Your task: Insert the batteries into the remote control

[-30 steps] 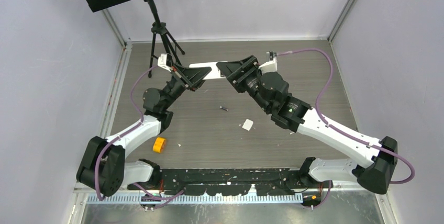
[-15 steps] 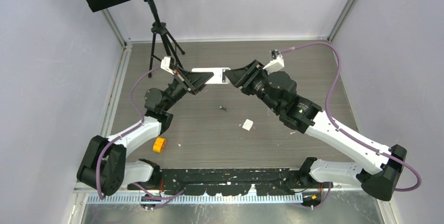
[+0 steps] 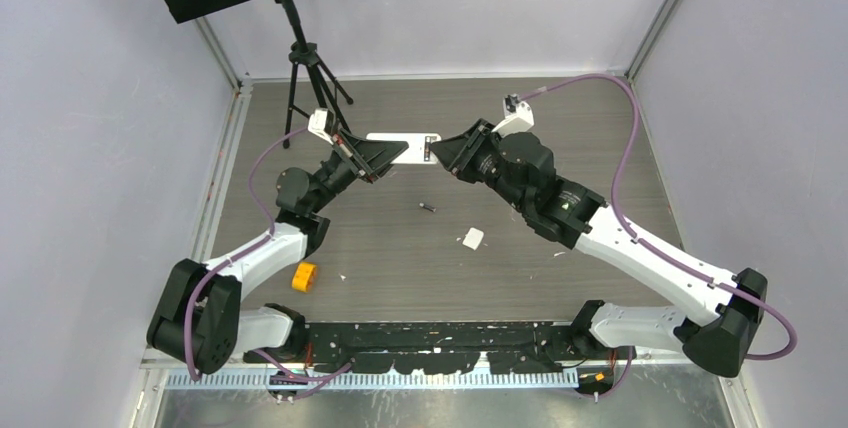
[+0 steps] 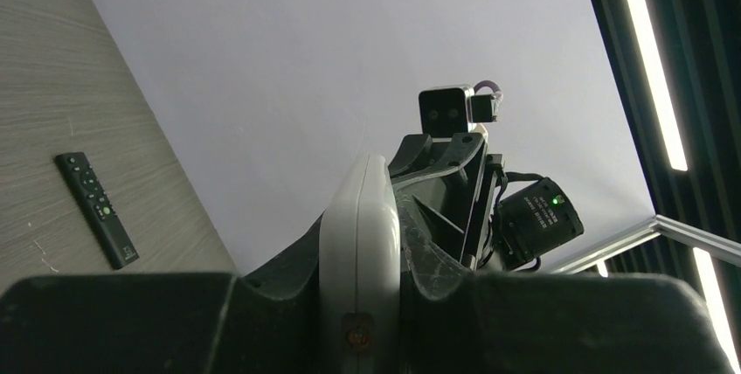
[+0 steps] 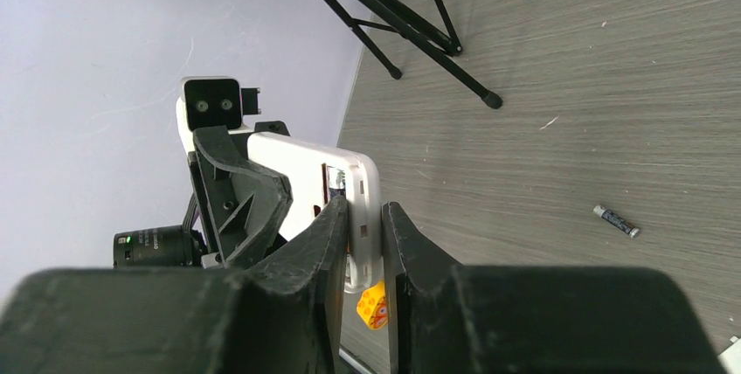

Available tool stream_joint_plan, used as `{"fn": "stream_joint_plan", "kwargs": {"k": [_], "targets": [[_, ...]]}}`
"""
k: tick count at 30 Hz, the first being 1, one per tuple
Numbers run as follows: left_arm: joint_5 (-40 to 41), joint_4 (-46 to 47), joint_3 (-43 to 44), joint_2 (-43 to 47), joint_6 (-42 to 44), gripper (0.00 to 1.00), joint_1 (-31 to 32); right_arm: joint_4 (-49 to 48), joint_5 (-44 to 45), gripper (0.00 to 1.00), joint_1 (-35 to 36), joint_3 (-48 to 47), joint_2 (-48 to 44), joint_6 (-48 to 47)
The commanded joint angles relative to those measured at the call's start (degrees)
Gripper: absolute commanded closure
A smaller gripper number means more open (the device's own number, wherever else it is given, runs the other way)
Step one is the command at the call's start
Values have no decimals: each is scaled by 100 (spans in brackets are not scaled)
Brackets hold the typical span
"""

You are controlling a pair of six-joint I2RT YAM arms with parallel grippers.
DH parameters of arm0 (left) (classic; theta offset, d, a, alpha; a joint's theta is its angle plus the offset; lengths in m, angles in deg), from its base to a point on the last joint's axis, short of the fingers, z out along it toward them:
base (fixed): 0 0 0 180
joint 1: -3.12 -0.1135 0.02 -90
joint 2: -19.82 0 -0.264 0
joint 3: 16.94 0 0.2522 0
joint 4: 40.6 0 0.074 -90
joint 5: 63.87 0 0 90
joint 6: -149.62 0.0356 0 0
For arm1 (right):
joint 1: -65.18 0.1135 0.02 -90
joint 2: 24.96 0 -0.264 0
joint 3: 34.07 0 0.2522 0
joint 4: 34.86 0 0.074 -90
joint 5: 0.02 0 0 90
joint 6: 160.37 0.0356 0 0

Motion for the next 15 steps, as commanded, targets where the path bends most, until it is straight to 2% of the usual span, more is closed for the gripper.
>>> {"fn": "stream_joint_plan", "kwargs": {"k": [1, 5, 7, 13, 15], "targets": [[-543, 217, 139, 183, 272, 100, 68, -153, -195, 78, 27, -203, 145, -102], [-676, 101, 174, 169, 404, 100, 66, -185, -394, 77, 10, -205, 249, -117], [-643, -182, 155, 203, 572, 100, 64, -105, -474, 72, -6, -219, 277, -118], [215, -2056, -262, 835, 2098, 100, 7, 654, -640, 43, -52, -214, 51, -446], [680, -3002, -441, 1132, 2755, 100, -5, 1066, -783, 37, -59, -183, -27, -605]]}}
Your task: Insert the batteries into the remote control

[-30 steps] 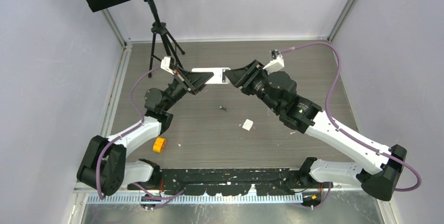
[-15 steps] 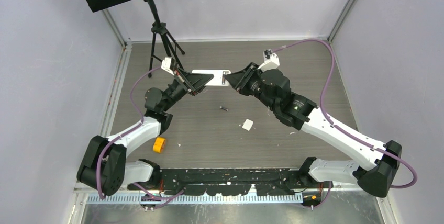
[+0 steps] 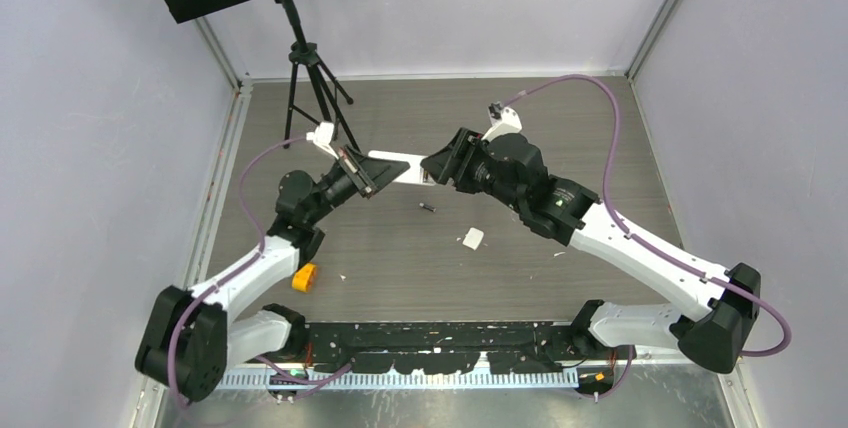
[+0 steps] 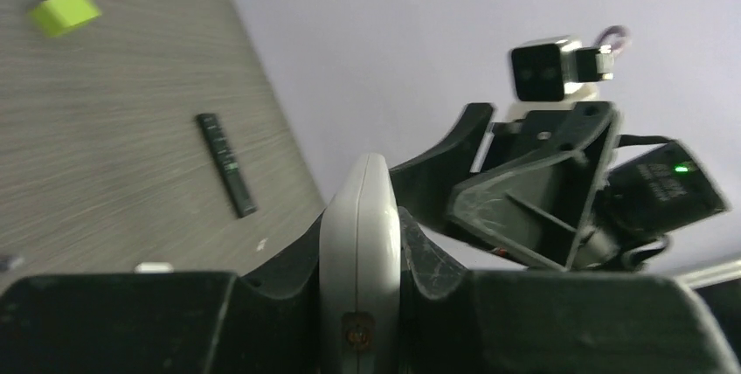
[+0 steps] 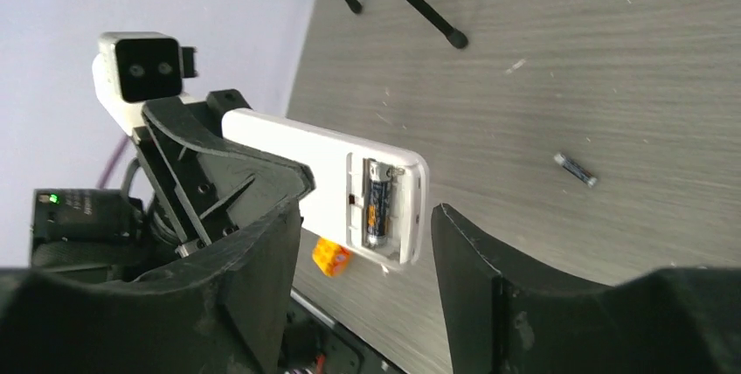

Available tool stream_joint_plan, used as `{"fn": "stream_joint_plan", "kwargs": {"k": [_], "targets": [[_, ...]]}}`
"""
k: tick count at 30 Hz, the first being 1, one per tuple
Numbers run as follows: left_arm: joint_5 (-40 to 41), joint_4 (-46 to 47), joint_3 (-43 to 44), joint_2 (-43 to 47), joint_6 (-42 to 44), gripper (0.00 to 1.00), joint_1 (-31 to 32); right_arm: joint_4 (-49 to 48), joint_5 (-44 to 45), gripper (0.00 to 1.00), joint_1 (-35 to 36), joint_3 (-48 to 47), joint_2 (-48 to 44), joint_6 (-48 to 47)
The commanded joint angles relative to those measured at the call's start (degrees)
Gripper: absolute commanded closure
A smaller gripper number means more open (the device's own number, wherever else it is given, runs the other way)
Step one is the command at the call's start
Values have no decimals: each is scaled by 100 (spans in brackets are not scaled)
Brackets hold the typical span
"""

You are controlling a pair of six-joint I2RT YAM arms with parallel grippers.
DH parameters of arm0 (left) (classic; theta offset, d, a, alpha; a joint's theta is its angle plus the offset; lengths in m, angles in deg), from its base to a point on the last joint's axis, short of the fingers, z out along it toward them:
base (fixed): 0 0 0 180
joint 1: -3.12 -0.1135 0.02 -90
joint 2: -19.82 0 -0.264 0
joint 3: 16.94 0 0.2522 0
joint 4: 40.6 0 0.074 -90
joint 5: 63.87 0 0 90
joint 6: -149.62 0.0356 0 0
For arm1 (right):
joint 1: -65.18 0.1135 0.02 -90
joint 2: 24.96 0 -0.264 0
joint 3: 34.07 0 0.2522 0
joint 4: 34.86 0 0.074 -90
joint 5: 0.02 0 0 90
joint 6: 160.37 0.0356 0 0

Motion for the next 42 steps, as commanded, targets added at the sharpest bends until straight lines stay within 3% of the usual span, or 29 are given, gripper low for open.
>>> {"fn": "stream_joint_plan", "kwargs": {"k": [1, 8, 13, 18, 20, 24, 29, 42], "targets": [[985, -1899, -389, 774, 1689, 100, -16, 848, -381, 34, 12, -127, -259, -457], [2318, -4099, -731, 2065, 2696, 100, -92, 1452, -226, 26, -82, 66, 82, -722], [2926, -4920, -788, 2902, 3017, 100, -101, 1791, -133, 42, -185, -731, 1484, -749], [3121, -5420, -652, 3241, 3130, 100, -101, 2829, -129, 54, -333, -2277, 3353, -749], [3118, -5495, -665, 3314, 2984, 100, -101, 3004, -72, 59, -453, -2598, 3873, -125], [3145, -5295, -813, 3351, 2860, 100, -101, 2393, -206, 60, -481, -2608, 4290, 1072], [3146, -5274, -757, 3218, 2947, 100, -101, 1601, -236, 53, -481, -2090, 4252, 2374], [3223, -5216, -776, 3146, 3034, 100, -101, 1750, -295, 54, -481, -1974, 4511, 3018]]}}
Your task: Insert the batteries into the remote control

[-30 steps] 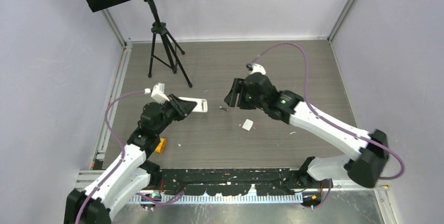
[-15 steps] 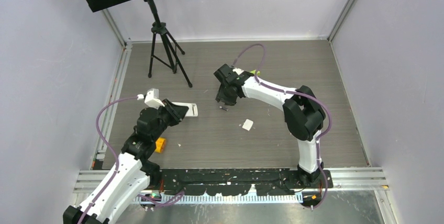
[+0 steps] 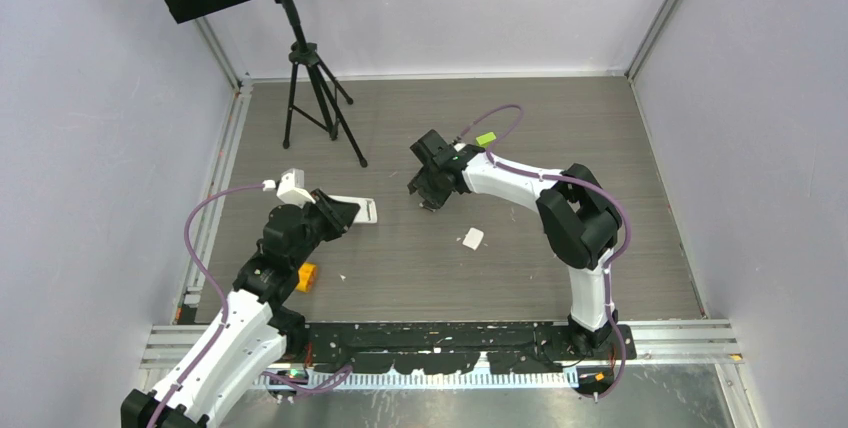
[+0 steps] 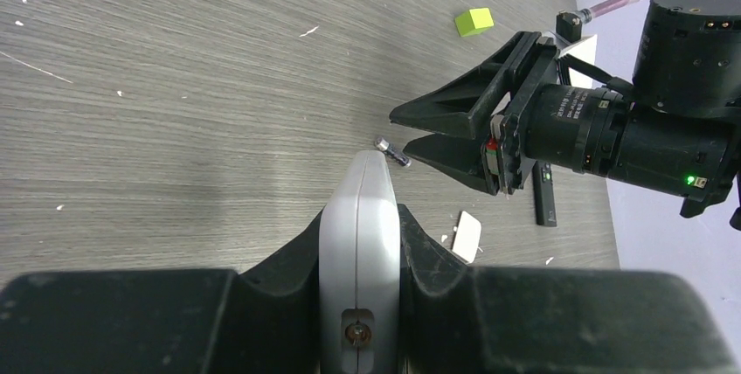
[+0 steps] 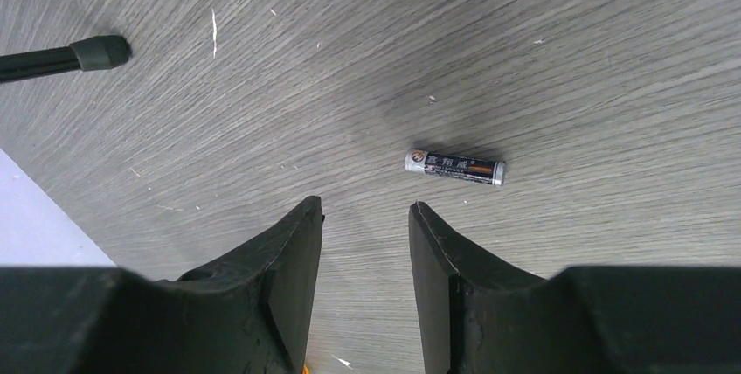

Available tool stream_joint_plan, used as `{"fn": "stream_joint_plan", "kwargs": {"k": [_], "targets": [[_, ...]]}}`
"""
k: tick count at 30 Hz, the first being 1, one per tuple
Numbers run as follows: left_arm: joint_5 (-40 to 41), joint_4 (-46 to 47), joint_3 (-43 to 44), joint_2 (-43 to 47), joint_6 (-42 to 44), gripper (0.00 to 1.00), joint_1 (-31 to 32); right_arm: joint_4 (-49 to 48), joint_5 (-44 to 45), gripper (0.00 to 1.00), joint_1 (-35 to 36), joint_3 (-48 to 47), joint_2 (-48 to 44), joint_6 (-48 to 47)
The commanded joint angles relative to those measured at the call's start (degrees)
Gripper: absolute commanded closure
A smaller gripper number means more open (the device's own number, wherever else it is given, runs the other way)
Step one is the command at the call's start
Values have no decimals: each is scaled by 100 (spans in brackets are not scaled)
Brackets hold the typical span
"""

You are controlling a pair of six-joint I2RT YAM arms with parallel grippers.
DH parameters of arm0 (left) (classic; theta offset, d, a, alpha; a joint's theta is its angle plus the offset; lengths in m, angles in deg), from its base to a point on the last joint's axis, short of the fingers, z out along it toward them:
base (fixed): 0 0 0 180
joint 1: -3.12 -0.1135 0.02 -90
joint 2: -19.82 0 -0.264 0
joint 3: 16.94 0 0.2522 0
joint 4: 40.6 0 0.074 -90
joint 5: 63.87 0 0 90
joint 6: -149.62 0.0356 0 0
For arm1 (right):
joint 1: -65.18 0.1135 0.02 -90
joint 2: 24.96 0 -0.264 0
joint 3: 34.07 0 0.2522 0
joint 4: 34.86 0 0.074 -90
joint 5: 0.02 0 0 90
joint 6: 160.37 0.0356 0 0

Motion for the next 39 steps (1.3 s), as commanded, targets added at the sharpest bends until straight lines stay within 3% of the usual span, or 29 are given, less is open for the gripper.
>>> {"fn": "stream_joint_plan", "kwargs": {"k": [1, 16, 27, 31, 39], "targets": [[144, 229, 60, -26, 108, 100, -29, 28, 102, 54, 29, -117, 60, 336], [224, 95, 118, 50, 223, 100, -34, 389, 409, 59, 28, -175, 237, 666], [253, -5, 162, 133, 266, 100, -32, 600, 478, 70, 21, -183, 320, 864], [284, -62, 201, 189, 289, 100, -38, 776, 575, 69, -15, -339, 408, 940], [343, -127, 326, 203, 411, 100, -38, 1053, 873, 57, -150, -751, 615, 954]]}}
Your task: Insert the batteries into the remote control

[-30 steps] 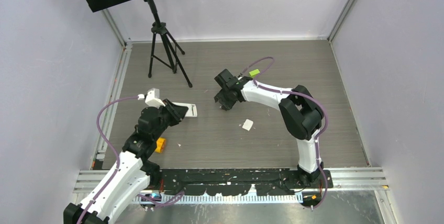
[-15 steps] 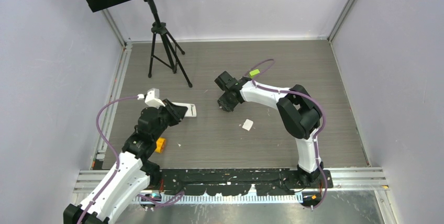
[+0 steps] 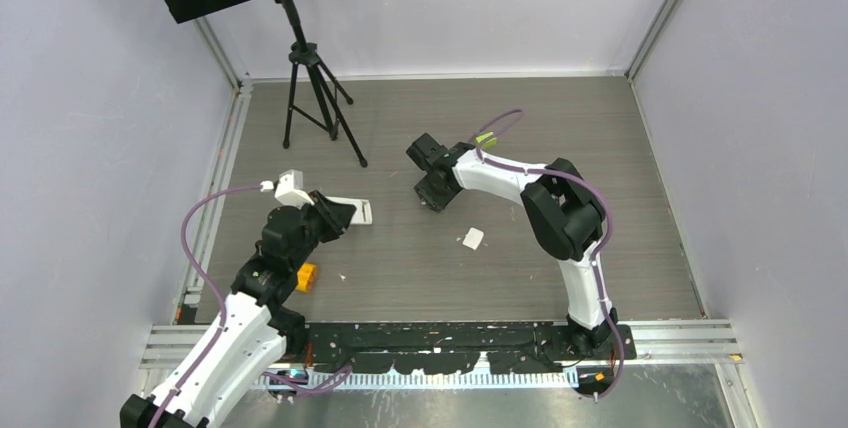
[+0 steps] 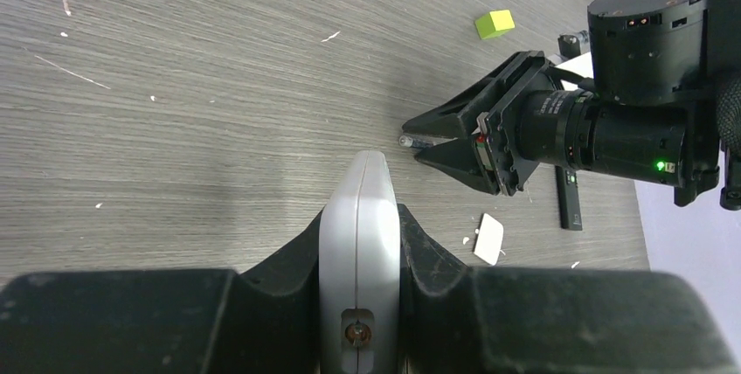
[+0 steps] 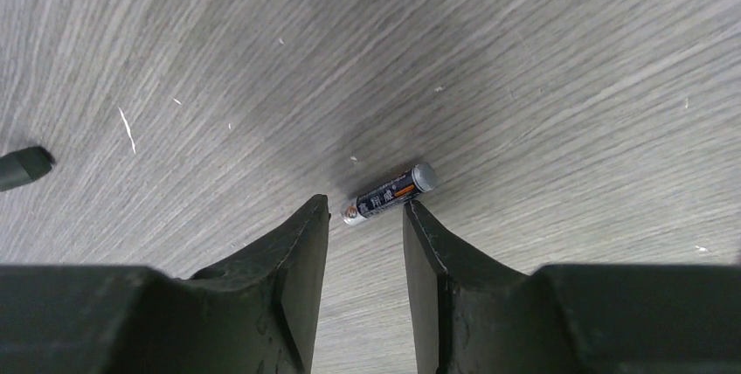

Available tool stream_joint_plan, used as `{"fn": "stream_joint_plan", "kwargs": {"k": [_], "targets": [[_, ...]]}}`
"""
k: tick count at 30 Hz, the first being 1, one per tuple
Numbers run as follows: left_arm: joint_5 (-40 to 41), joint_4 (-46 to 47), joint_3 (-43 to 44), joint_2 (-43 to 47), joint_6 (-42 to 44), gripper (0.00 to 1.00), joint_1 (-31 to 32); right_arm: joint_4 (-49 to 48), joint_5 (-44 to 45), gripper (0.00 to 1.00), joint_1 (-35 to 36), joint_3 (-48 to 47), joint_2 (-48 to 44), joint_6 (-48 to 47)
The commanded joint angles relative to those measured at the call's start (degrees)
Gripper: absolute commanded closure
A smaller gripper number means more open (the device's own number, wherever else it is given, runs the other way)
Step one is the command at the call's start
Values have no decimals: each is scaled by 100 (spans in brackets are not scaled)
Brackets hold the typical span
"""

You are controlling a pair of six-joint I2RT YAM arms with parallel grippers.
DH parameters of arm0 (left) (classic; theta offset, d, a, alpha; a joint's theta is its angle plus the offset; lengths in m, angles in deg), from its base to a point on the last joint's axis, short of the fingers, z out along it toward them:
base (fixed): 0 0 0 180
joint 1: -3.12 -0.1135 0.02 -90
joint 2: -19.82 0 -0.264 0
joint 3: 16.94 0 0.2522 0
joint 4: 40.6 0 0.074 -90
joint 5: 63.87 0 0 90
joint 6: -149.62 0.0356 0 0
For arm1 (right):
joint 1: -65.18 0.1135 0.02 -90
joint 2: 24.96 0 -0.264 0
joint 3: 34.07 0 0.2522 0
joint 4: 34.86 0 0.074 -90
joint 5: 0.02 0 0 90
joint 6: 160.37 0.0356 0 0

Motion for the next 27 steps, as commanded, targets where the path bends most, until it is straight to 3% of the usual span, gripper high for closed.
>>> {"fn": "stream_joint_plan", "kwargs": {"k": [1, 8, 13, 18, 22, 27], "targets": [[152, 79, 332, 49, 217, 100, -36, 262, 390, 57, -122, -354, 68, 137], [186, 119, 388, -73, 279, 100, -36, 398, 221, 62, -295, -430, 138, 267], [196, 177, 436, -126, 320, 100, -36, 531, 42, 84, -386, -601, 267, 142], [106, 275, 493, -190, 362, 100, -36, 542, 188, 93, -421, -563, 167, -23], [-388, 543, 502, -362, 376, 100, -36, 543, 280, 95, -422, -396, -199, -319], [-1589, 1217, 490, -779, 363, 100, -31, 737, 417, 94, -422, 204, -1012, -1252]]}}
